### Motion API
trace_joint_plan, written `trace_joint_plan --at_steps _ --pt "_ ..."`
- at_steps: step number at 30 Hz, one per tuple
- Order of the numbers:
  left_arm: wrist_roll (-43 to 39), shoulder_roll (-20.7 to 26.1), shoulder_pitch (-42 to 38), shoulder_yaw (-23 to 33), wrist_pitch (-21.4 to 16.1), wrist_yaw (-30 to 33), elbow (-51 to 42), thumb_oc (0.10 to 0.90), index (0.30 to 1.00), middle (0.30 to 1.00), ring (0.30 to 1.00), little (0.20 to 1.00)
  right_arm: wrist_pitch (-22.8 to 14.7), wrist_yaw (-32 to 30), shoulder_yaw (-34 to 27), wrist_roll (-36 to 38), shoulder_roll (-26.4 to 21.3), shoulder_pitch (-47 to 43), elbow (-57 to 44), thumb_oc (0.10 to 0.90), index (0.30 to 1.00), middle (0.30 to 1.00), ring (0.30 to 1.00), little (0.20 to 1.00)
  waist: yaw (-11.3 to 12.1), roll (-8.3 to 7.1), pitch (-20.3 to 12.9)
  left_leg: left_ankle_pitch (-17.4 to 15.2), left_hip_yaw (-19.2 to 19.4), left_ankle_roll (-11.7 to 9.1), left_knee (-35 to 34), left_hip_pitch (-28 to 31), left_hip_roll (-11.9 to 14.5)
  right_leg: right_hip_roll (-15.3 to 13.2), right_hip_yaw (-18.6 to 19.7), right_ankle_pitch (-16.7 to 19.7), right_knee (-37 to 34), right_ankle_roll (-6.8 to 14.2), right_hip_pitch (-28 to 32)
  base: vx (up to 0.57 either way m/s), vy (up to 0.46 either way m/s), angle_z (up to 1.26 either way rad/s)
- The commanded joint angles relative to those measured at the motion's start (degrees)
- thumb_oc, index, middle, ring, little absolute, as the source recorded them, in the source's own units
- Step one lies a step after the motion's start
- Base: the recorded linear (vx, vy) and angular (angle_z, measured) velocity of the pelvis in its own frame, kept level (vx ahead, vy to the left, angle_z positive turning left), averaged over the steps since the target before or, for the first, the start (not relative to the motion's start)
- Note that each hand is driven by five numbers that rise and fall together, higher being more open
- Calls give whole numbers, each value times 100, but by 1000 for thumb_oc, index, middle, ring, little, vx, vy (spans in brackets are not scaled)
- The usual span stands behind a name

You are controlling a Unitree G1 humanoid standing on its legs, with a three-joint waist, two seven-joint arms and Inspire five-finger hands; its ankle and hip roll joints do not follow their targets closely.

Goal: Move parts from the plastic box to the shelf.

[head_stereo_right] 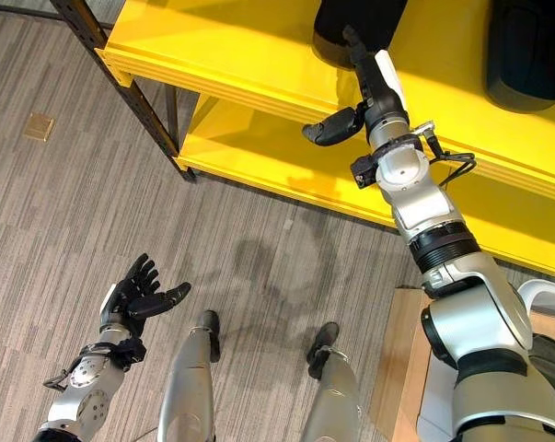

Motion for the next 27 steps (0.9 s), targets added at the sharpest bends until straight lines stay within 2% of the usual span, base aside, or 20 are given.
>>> trace_joint_plan --at_steps 1,13,19,20,24,25,27 --pt "-116 446 142 94 -533 -142 -389 900 1000 1000 1000 1000 -469 -268 -367 104 -227 -744 -39 900 1000 1000 1000 1000 55 -138 -320 409 -446 -149 -196 -365 105 -171 273 -308 194 476 843 0 0 0" --pt "-114 449 133 103 -538 -135 -356 900 1000 1000 1000 1000 -468 -288 -381 52 -237 -714 -83 900 1000 1000 1000 1000 56 -147 -348 395 -462 -143 -172 -380 100 -166 264 -305 211 476 834 0 0 0" --pt "-102 480 82 122 -543 -130 -300 900 1000 1000 1000 1000 -434 -263 -430 12 -215 -586 -183 900 1000 1000 1000 1000 53 -201 -413 389 -514 -143 -158 -373 79 -148 238 -326 222 472 878 -14 -1 0" --pt "-94 485 72 123 -544 -142 -293 900 1000 1000 1000 1000 -432 -262 -442 -1 -218 -578 -194 900 1000 1000 1000 1000 52 -204 -416 545 -497 -87 -209 -426 68 -153 211 -197 164 429 837 -84 -5 3" --pt "-98 512 67 109 -526 -167 -276 900 1000 1000 1000 1000 -436 -261 -455 3 -255 -567 -176 900 1000 1000 1000 1000 65 -218 -464 558 -521 -91 -227 -431 60 -151 183 -184 132 436 875 -11 -15 4" --pt "-95 527 68 111 -525 -181 -268 900 1000 1000 1000 1000 -438 -265 -470 8 -253 -571 -157 900 1000 1000 1000 1000 76 -221 -480 395 -552 -150 -170 -378 75 -140 198 -314 177 482 937 52 -27 4" --pt "-96 543 65 89 -520 -212 -259 900 1000 1000 1000 1000 -449 -267 -472 31 -244 -607 -55 900 1000 1000 1000 1000 88 -238 -505 406 -561 -152 -196 -376 73 -128 193 -307 163 478 949 23 -16 4"
